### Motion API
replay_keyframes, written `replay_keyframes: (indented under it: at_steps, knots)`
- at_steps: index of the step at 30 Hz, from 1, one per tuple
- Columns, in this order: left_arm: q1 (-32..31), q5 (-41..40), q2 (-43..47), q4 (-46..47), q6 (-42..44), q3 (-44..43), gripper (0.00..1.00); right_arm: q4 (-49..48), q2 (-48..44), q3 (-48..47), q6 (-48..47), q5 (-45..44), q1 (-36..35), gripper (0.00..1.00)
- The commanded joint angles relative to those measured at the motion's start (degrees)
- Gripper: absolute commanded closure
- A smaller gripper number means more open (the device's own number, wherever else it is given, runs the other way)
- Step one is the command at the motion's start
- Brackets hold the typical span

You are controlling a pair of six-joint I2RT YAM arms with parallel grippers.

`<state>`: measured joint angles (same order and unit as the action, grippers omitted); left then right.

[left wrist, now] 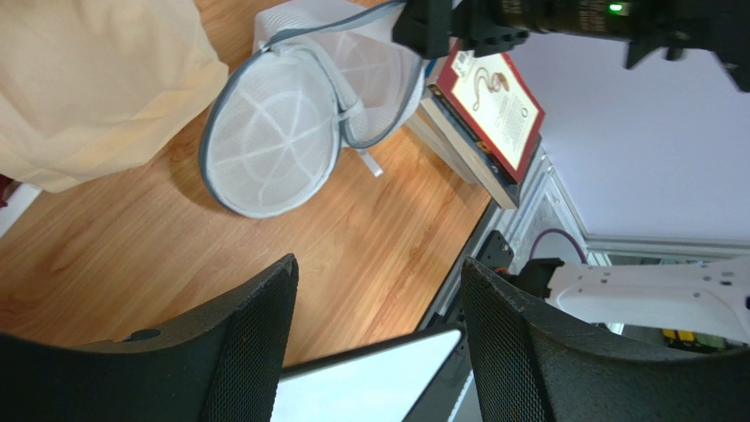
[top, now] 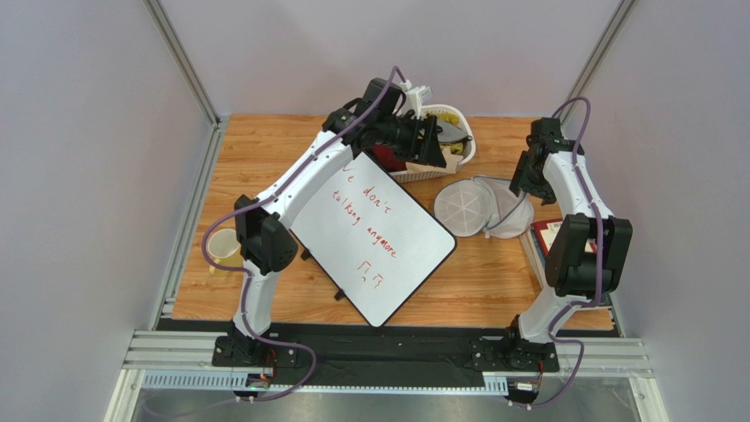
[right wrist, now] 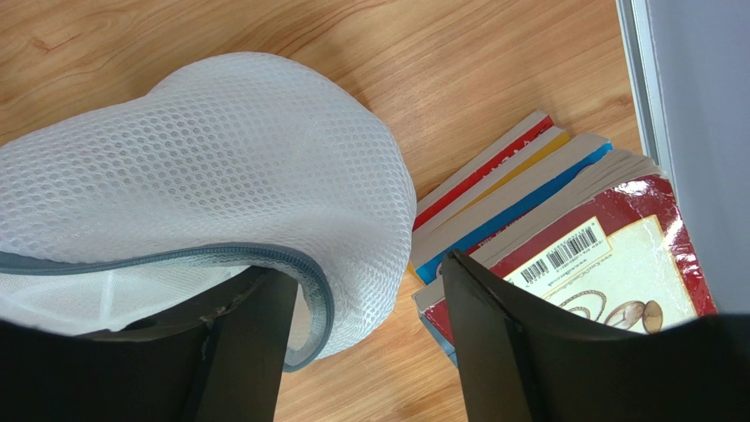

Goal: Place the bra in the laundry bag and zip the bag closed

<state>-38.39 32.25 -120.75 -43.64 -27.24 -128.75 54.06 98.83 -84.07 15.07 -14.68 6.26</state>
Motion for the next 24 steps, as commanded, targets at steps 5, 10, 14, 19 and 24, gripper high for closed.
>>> replay_keyframes:
  at_steps: [5, 10, 14, 19, 24]
  knots:
    - [-0.7, -2.5, 13.1, 3.3, 2.7, 8.5, 0.27, 2.2, -5.1, -6.2, 0.0, -3.2, -2.9, 0.25]
    - [-0.7, -5.2, 20.6, 3.4, 4.6, 15.8, 0.27, 2.2, -6.2, -11.7, -1.2, -4.7, -5.8, 0.21]
    - [-0.7, -6.7, 25.7, 4.1, 5.1, 21.4, 0.27, -2.2, -4.4, -15.1, -3.9, -1.1, -8.7, 0.21]
    - [-0.7, -8.6, 32.8, 7.5, 4.2, 31.1, 0.29, -11.2, 0.8, -19.0, -2.4, 6.9, -12.7, 0.26]
    - [-0.7, -9.6, 38.0, 9.0, 2.3, 38.6, 0.31, -17.2, 4.9, -21.0, 9.3, 9.9, -13.1, 0.26]
